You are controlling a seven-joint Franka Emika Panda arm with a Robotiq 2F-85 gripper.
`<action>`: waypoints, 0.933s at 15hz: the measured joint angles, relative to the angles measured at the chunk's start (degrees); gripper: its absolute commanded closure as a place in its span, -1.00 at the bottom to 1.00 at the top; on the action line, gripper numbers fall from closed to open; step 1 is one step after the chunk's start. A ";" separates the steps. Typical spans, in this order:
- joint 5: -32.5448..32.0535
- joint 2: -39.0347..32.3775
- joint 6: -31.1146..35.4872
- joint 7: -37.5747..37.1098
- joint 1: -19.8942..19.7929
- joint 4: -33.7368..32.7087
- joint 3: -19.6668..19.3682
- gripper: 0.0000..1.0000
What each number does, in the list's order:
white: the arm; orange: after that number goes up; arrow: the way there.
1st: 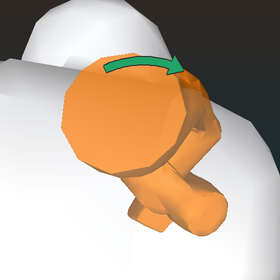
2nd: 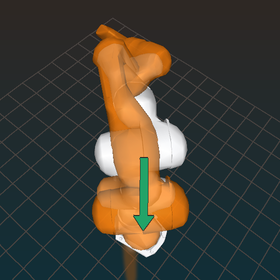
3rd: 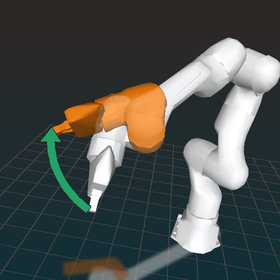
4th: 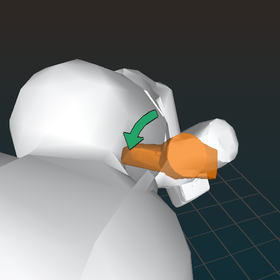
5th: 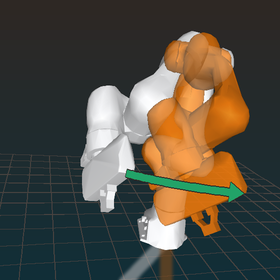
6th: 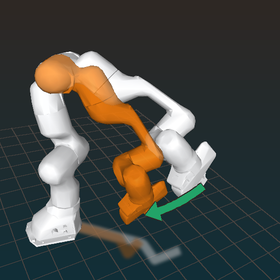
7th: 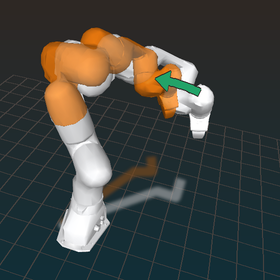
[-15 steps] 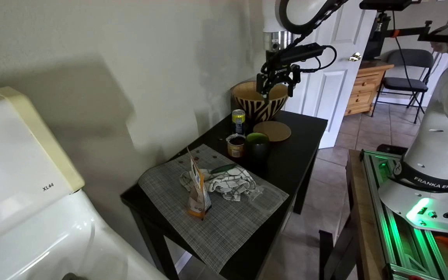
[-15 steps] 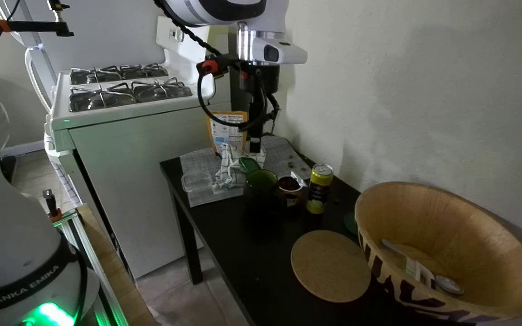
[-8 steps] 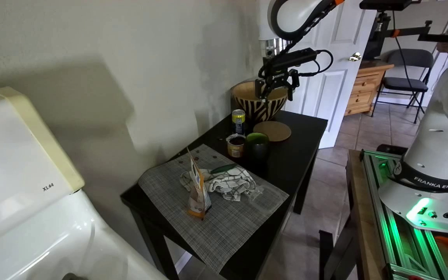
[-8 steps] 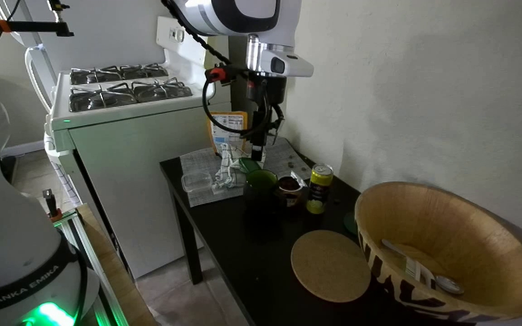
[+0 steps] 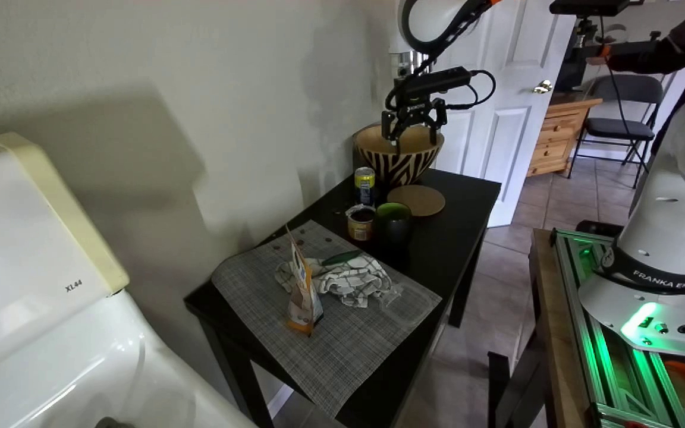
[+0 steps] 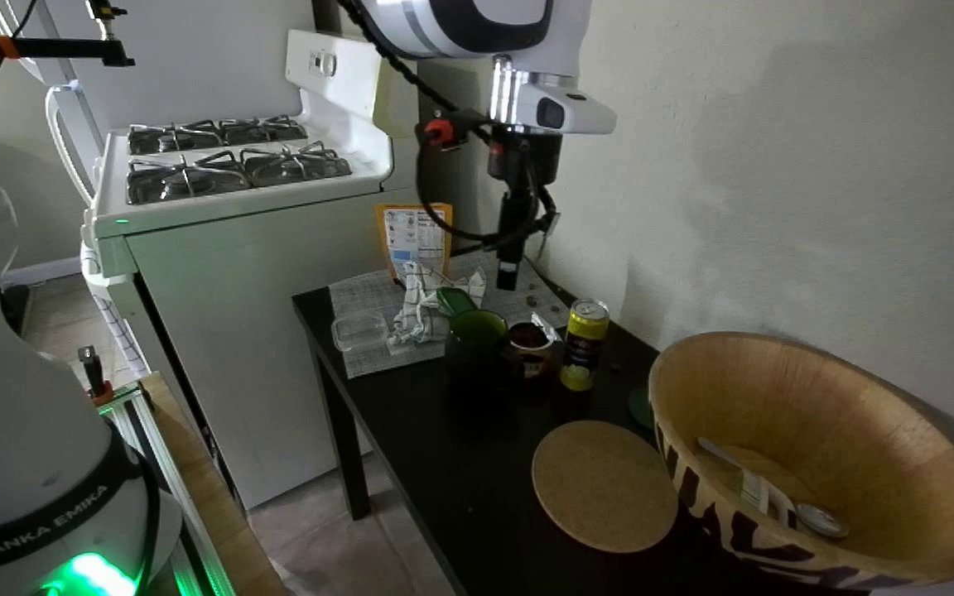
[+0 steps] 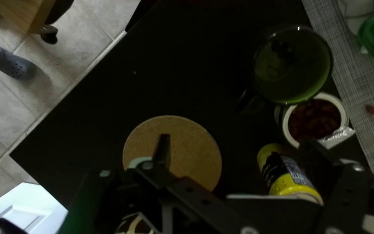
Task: Remove the white brush from the wooden bowl and put it on the table
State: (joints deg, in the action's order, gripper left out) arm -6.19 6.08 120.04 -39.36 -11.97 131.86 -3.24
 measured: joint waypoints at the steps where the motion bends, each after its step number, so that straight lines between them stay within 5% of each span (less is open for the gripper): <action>1: 0.07 -2.26 0.01 1.00 -0.08 -2.84 -1.29 -1.00; 8: 0.24 -19.87 0.12 0.79 -1.16 -23.94 -9.23 -1.00; 14: 3.53 -26.97 0.21 -5.61 -3.88 -31.63 -15.04 -1.00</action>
State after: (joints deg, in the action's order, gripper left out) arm -2.66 -20.89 120.25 -44.97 -15.85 100.23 -18.28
